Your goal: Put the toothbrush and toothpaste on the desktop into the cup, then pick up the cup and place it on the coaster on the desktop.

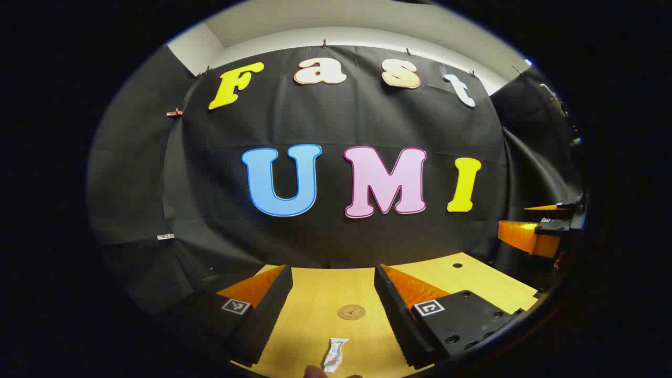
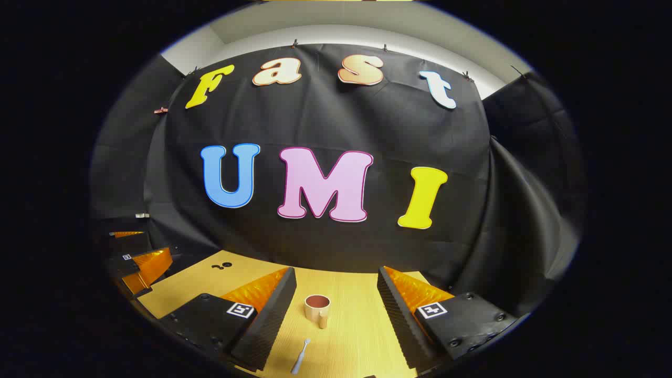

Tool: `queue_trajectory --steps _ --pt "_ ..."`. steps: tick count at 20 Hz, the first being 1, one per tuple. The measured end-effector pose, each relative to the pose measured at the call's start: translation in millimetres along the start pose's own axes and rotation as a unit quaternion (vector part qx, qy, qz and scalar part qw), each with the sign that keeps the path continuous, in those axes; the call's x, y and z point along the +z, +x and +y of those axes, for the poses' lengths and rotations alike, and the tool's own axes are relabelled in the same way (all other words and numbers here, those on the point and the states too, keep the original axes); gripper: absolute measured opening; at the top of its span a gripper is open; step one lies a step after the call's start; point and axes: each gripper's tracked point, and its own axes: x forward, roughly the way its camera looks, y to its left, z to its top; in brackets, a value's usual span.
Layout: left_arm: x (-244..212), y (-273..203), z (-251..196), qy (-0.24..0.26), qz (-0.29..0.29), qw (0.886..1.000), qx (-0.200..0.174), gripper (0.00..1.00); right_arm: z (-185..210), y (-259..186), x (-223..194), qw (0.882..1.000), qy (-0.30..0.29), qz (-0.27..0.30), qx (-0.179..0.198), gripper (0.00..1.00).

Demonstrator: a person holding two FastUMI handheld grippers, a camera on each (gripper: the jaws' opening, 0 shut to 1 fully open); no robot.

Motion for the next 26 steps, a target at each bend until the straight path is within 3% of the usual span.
queue_trajectory --steps 17,22,26 --pt "-38 -3 -7 0.003 0.052 0.999 -0.013 0.97 0 0 -37 0.999 0.01 0.05 0.003 0.96" --pt "-75 5 -5 0.014 0.101 0.995 -0.017 0.98 -4 -6 -48 0.998 0.008 0.061 0.001 0.95" --pt "-135 18 -13 0.003 0.167 0.985 -0.042 0.97 -10 -9 -65 0.997 0.008 0.08 -0.004 0.95"
